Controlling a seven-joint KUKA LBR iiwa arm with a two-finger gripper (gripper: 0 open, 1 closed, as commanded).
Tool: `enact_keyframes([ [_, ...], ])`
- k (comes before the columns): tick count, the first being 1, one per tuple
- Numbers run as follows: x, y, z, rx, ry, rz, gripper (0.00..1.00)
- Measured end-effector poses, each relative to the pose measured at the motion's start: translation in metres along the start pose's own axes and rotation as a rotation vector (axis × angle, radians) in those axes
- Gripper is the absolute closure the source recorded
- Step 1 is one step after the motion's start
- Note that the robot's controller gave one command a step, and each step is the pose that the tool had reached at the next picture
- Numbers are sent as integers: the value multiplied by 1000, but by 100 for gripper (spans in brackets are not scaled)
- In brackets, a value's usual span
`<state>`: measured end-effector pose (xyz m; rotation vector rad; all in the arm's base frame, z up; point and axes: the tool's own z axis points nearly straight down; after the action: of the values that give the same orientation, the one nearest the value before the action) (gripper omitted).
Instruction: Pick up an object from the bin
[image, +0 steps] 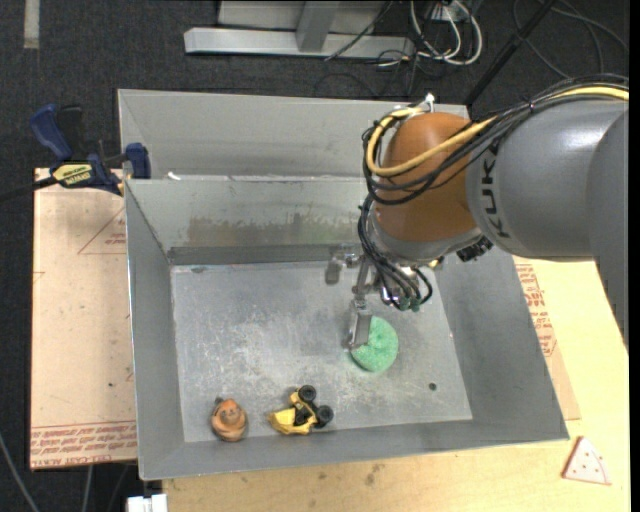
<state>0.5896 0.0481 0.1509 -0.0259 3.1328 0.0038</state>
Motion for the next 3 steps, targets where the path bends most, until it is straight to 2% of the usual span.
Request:
enact_keyframes([
  [1,9,-18,31,1,18,-82,0],
  [2,21,-32,62,1,3,-158,0],
  [3,24,-77,60,-1,10,-159,0],
])
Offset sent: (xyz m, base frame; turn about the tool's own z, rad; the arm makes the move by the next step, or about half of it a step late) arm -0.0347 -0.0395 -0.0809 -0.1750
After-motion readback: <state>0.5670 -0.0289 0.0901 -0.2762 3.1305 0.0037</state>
